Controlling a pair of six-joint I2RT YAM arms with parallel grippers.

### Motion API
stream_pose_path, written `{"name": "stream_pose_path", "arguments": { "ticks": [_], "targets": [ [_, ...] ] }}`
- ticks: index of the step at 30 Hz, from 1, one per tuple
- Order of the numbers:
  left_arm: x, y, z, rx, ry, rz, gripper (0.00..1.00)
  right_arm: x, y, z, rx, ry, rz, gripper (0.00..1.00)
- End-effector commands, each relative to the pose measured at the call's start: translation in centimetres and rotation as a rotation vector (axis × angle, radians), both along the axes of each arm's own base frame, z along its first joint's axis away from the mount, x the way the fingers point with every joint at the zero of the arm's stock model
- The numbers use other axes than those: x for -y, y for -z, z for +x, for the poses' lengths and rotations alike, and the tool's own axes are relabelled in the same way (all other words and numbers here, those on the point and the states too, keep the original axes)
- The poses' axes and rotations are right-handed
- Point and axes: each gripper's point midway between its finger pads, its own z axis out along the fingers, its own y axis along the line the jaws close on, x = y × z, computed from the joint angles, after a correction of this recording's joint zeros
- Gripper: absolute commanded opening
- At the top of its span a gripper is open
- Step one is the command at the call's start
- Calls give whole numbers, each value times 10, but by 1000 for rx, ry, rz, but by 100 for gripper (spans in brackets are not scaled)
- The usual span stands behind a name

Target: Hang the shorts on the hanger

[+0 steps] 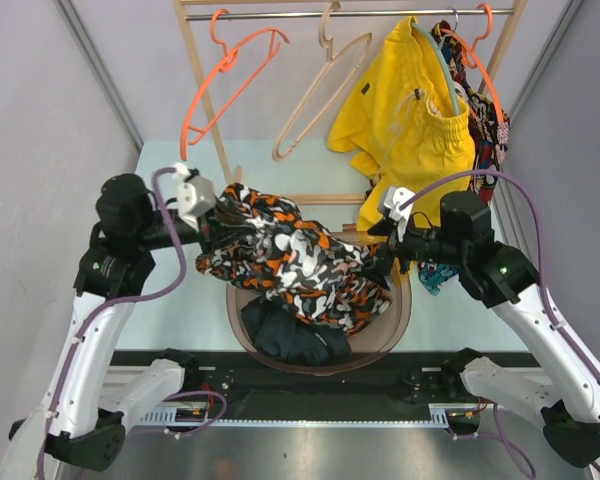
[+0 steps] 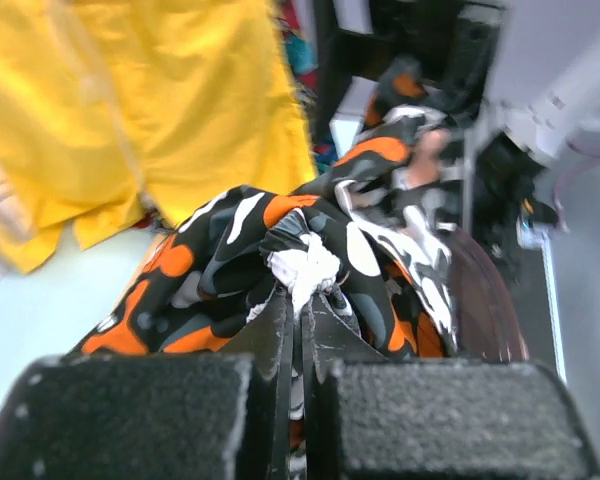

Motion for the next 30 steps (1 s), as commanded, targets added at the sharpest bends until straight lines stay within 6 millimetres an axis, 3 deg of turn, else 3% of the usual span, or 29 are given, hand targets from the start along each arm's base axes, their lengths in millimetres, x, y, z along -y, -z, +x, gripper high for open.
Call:
{"name": "stream_pose_path", "arguments": {
  "ticks": [1, 3, 7, 11, 13, 14, 17, 20, 22, 25, 30],
  "targets": [
    [13, 24, -10, 61, 55, 148, 0, 19, -22, -26, 142, -52, -8, 100],
    [21, 31, -14, 72, 76, 186, 0, 25, -35, -27, 209, -27, 8, 100],
    [32, 38, -9, 48, 67, 203, 0, 26, -38, -32, 243, -52, 1, 100],
    [29, 39, 11, 44, -37, 226, 0, 47, 8, -27, 221, -43, -226, 100],
    [27, 43, 17, 56, -67, 241, 0, 50, 11, -26, 197, -24, -228, 100],
    [28, 44, 14, 59, -46, 241, 0, 47, 2, -27, 212, -26, -192, 100],
    [37, 50, 0, 20, 38, 226, 0, 29, -24, -27, 226, -50, -59, 100],
    [45, 56, -3, 2, 68, 228, 0, 5, -36, -9, 178, -41, 28, 100],
    [49, 58, 3, -1, 53, 230, 0, -15, -44, 2, 153, -50, 88, 100],
    [54, 58, 8, -28, 40, 220, 0, -41, -55, 1, 133, -99, 160, 100],
    [57, 58, 5, -35, 61, 215, 0, -90, -34, -13, 114, -210, 125, 100]
  ]
}}
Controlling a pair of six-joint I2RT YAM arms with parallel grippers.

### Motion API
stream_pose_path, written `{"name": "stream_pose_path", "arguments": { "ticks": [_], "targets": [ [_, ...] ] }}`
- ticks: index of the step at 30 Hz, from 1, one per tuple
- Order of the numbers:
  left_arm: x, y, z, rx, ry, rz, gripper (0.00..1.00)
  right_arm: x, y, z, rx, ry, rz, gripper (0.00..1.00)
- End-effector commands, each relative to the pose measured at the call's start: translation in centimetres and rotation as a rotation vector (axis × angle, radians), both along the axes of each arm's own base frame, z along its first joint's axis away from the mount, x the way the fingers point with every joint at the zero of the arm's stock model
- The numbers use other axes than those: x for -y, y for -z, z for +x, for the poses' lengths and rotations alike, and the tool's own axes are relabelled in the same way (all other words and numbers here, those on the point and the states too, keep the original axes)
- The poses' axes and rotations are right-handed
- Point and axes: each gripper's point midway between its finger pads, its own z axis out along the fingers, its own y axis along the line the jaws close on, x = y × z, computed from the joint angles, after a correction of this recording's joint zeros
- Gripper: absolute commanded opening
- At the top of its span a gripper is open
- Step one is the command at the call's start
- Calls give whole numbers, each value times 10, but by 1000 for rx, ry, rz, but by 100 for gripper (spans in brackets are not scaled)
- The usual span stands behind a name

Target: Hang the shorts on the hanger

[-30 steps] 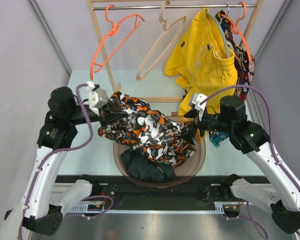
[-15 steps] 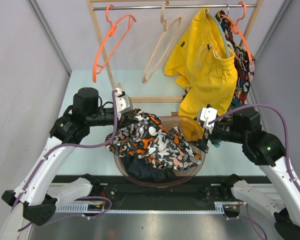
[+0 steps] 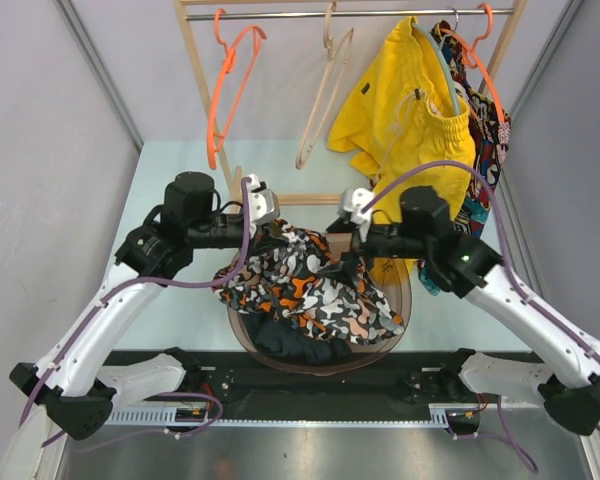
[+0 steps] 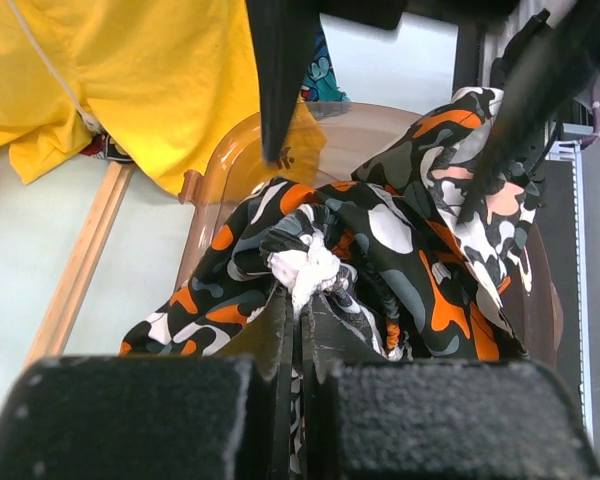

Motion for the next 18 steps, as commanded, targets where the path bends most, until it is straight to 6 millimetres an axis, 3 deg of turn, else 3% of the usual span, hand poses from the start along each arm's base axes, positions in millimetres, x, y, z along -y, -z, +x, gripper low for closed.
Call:
{"name": "stream_pose_path", "arguments": {
  "ticks": [1, 3, 6, 7, 8, 9, 11, 14, 18],
  "targets": [
    [5, -8, -8, 10, 44, -32, 0, -34, -25, -3, 57, -42, 91, 98],
    [4, -5, -22, 8, 104, -27, 0, -40, -14, 6, 65, -29, 61, 92],
    [-3, 1, -27, 23, 94, 0, 2, -41, -7, 16, 110, -7, 28, 46],
    [-7, 5, -26, 29, 76, 20, 3, -39, -5, 14, 121, -20, 16, 17],
    [-12, 7, -24, 59, 63, 42, 3, -37, -5, 13, 132, -24, 9, 5],
    [-20, 16, -19, 60, 20, 84, 3, -33, -10, 11, 177, -31, 4, 0],
    [-32, 21, -11, 92, -20, 112, 4, -25, -8, 8, 210, -36, -28, 0],
    [-49, 25, 1, 128, -79, 128, 12, -12, -12, 3, 287, -40, -60, 0],
    [-53, 30, 16, 178, -126, 133, 12, 0, -19, 1, 352, -27, -74, 0]
  ]
}}
